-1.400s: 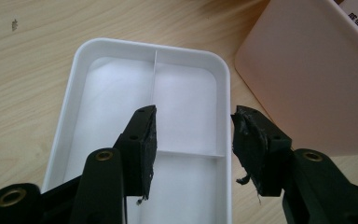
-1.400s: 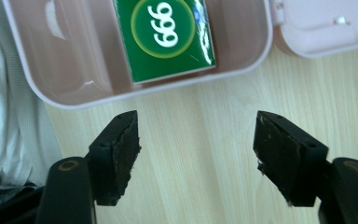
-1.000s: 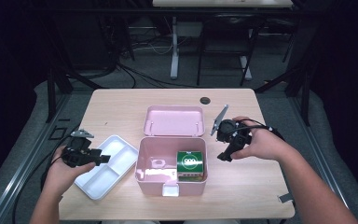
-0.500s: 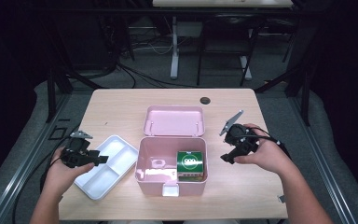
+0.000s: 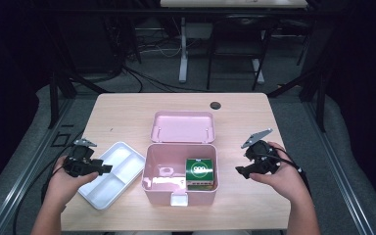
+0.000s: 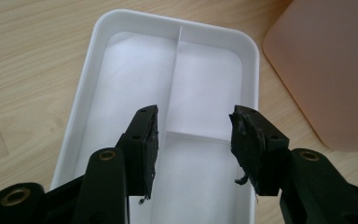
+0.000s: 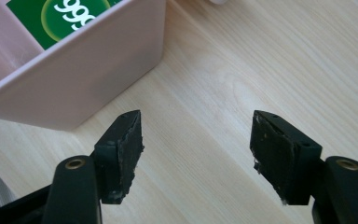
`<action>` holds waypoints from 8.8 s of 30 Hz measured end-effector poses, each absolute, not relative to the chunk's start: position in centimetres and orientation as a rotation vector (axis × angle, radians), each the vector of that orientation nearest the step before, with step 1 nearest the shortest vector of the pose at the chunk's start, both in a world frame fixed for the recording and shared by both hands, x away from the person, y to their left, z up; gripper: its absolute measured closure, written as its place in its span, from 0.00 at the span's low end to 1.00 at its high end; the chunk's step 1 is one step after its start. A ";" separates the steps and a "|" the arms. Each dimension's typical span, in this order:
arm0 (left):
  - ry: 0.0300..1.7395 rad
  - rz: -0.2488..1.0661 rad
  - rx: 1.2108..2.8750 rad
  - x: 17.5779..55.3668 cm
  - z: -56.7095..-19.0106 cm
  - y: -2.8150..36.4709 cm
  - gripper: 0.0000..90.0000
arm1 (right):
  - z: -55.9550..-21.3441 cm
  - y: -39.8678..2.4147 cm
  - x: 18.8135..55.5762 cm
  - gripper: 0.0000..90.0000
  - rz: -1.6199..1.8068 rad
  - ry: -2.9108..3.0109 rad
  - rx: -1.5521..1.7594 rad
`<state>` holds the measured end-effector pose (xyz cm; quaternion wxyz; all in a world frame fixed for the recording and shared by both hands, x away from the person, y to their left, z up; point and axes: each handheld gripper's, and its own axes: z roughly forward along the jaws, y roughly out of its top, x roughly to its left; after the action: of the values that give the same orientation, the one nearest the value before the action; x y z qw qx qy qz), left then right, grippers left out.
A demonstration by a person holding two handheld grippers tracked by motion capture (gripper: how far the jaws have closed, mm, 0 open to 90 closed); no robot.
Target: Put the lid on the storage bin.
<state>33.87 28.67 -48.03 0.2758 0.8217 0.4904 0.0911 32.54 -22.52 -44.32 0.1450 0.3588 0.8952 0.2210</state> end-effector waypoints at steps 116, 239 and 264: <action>1.296 0.067 2.775 38.6 -46.7 25.3 0.99 | -45.6 -23.8 32.5 0.37 0.756 2.485 1.086; 0.061 0.154 3.018 36.6 -39.9 3.4 0.99 | -46.0 -24.5 32.8 0.37 0.771 2.464 1.118; -0.022 0.138 3.037 36.2 -42.7 2.8 0.99 | -46.2 -24.5 32.9 0.37 0.764 2.467 1.122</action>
<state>36.20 2.83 -42.74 0.0505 0.9977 -0.0072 0.0455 32.95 -24.47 -46.23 0.1622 0.3933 0.8645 0.2676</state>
